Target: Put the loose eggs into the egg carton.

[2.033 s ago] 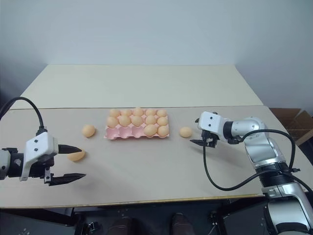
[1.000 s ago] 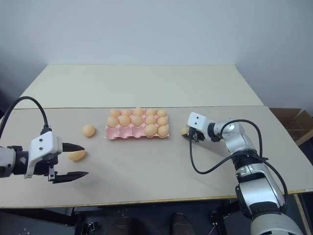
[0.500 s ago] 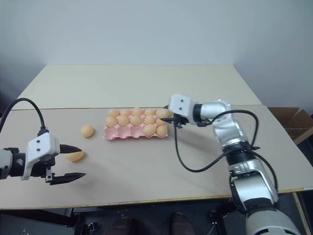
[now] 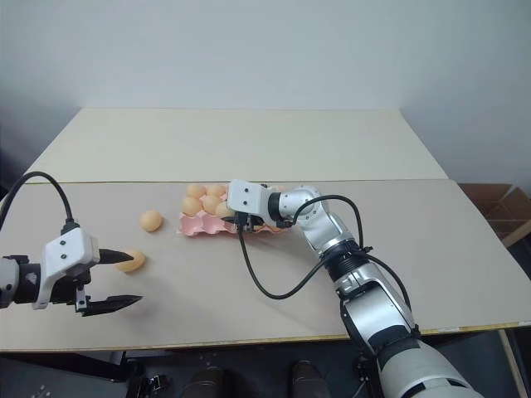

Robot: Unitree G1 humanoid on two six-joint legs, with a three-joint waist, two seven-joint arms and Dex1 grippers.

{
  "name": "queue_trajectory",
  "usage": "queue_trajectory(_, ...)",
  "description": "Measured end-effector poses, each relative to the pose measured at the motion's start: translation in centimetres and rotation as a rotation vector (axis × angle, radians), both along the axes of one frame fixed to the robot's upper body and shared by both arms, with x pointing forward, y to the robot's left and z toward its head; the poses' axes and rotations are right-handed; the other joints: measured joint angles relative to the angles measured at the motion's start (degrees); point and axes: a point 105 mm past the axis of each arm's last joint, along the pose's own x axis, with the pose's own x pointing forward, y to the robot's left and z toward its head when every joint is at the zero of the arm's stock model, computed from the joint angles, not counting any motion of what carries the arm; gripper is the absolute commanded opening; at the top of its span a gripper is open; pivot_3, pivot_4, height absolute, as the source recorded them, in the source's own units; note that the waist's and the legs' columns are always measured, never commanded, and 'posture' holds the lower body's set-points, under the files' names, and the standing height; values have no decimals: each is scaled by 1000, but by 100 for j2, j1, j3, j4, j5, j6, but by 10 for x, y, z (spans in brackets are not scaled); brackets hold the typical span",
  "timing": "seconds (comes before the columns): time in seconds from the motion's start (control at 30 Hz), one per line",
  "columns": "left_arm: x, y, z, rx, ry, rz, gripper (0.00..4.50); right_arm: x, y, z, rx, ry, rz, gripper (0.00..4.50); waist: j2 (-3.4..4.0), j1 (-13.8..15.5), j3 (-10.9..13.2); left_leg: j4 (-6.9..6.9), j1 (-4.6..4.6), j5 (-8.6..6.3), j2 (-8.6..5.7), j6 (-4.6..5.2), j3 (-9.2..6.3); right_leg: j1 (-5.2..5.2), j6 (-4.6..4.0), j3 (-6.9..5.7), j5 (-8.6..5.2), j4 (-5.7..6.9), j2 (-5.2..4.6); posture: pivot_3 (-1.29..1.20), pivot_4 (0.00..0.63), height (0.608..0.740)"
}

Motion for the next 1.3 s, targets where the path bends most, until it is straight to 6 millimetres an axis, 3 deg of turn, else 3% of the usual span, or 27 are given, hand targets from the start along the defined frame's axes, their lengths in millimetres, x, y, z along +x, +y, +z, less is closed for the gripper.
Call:
queue_trajectory(0.2, -2, 2, -2, -3, 9, 29, 4500, 5, -1, -4, -10, -6, -19, 4393, 0, -22, 0, -1, 0, 0, 3, 0, -1, 0, 4, 0, 2, 0, 3, 0, 150, 740)
queue_trajectory(0.23, -3, 3, -3, -2, 12, 33, 4500, 5, 0, -4, -9, -9, -16, 4484, 0, -25, 0, -1, 1, 0, 3, 0, -1, 0, 4, 1, 2, -1, 3, 0, 150, 740)
queue_trajectory(0.43, -4, 5, -3, 2, 14, 43, 4500, 2, 0, 0, -10, -32, 4, 4484, 1, -27, 0, -1, 1, 0, 3, 0, -2, 0, 1, -1, 0, 0, 3, 0, 150, 740)
queue_trajectory(0.57, -5, 8, -2, 9, 8, 56, 4500, -15, -8, 9, 7, -56, 50, 4484, 1, 0, 0, -3, -2, -1, 2, -1, -2, 0, 4, -1, 1, -5, 0, 0, 150, 740)
queue_trajectory(0.73, -6, 14, 4, -102, -47, 120, 4500, -45, -41, 22, 49, -13, 50, 4484, 0, 42, 0, -3, -6, -1, 1, -1, -2, 1, 5, -6, 0, -11, -4, 0, 150, 740)
queue_trajectory(0.9, -10, 40, 7, -153, -76, 284, 4500, -80, -86, 21, 12, 101, 8, 4484, -1, 40, 0, -3, 10, -2, 1, -3, 0, 5, -19, -6, -18, -8, -6, 0, 150, 740)
queue_trajectory(1.03, -10, 63, 5, -197, -122, 447, 4500, -102, -115, 9, -41, 197, -42, 4484, -2, 34, -1, -3, 25, -5, 3, -7, 1, 13, -21, -4, -20, -8, -7, 0, 150, 740)
queue_trajectory(1.3, -17, 71, -4, -194, -91, 492, 4500, -118, -127, 10, -60, 231, -78, 4484, -5, 42, -2, -4, 23, -28, 2, -46, 5, 9, -23, -2, -21, -13, -11, 0, 150, 740)
